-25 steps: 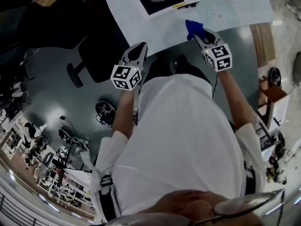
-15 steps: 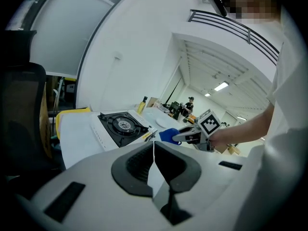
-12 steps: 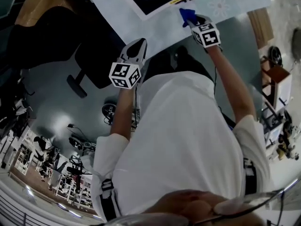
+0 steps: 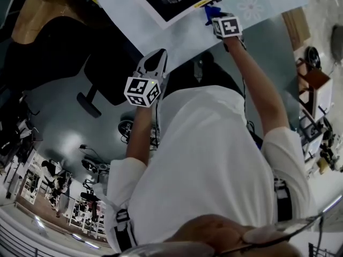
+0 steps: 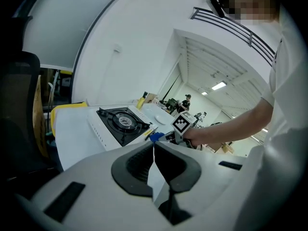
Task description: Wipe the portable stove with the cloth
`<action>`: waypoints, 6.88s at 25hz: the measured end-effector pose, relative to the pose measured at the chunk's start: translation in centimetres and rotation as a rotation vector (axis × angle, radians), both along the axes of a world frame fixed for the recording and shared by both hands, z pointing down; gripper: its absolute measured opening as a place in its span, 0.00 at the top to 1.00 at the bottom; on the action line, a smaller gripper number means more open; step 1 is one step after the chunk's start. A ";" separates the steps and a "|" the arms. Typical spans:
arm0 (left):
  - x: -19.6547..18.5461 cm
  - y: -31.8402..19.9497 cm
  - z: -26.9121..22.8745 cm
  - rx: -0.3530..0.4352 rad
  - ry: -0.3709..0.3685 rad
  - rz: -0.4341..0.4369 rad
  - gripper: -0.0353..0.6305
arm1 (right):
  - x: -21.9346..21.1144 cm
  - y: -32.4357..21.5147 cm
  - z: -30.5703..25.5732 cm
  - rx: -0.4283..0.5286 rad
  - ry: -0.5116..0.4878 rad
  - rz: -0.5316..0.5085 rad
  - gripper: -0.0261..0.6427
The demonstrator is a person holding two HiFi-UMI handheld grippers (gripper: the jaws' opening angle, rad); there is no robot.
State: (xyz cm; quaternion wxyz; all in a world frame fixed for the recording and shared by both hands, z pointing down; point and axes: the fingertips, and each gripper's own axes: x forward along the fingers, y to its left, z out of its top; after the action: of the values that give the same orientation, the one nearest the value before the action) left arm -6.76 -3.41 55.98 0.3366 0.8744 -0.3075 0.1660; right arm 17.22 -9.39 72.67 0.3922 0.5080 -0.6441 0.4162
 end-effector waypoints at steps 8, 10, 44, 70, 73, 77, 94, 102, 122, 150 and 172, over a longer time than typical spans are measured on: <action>-1.1 -0.9 -0.1 -0.010 0.023 -0.032 0.89 | -1.8 -1.3 0.9 -0.002 0.026 -0.071 0.78; -1.2 -0.8 0.1 -0.014 0.027 -0.035 0.89 | -2.7 -1.2 1.0 -0.001 0.015 -0.091 0.78; -4.5 0.6 0.1 -0.005 0.096 -0.175 0.89 | -14.8 1.0 -0.9 0.020 -0.069 -0.352 0.78; -10.0 3.7 0.3 0.009 0.123 -0.357 0.89 | -24.0 4.0 -1.4 -0.011 -0.057 -0.711 0.78; -10.7 3.8 0.2 0.017 0.124 -0.380 0.89 | -24.4 4.4 -2.5 -0.015 -0.056 -0.767 0.78; -11.2 3.8 0.1 0.015 0.121 -0.415 0.89 | -25.2 4.1 -4.6 0.018 -0.063 -0.885 0.78; -9.6 3.1 0.2 -0.007 0.111 -0.640 0.89 | -26.4 1.2 -3.5 -0.005 0.118 -1.527 0.78; -10.1 2.5 1.0 -0.012 0.120 -0.708 0.89 | -26.3 -1.6 -3.1 -0.011 0.165 -1.635 0.78; -10.5 0.7 3.0 -0.026 0.134 -0.785 0.89 | -28.8 -10.5 -2.4 0.104 0.382 -1.917 0.78; -7.9 -0.3 3.7 -0.054 0.119 -0.789 0.89 | -33.1 -23.8 -0.9 0.184 0.517 -1.889 0.78; -4.7 -1.9 0.3 -0.048 0.033 -0.783 0.89 | -34.0 -28.7 -1.9 0.172 0.190 -1.471 0.78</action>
State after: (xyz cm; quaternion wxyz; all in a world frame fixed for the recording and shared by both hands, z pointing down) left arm -11.44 -5.33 56.31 0.3998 0.6854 -0.6083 0.0180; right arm -16.79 -38.09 70.74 0.5821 0.0087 -0.8115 -0.0511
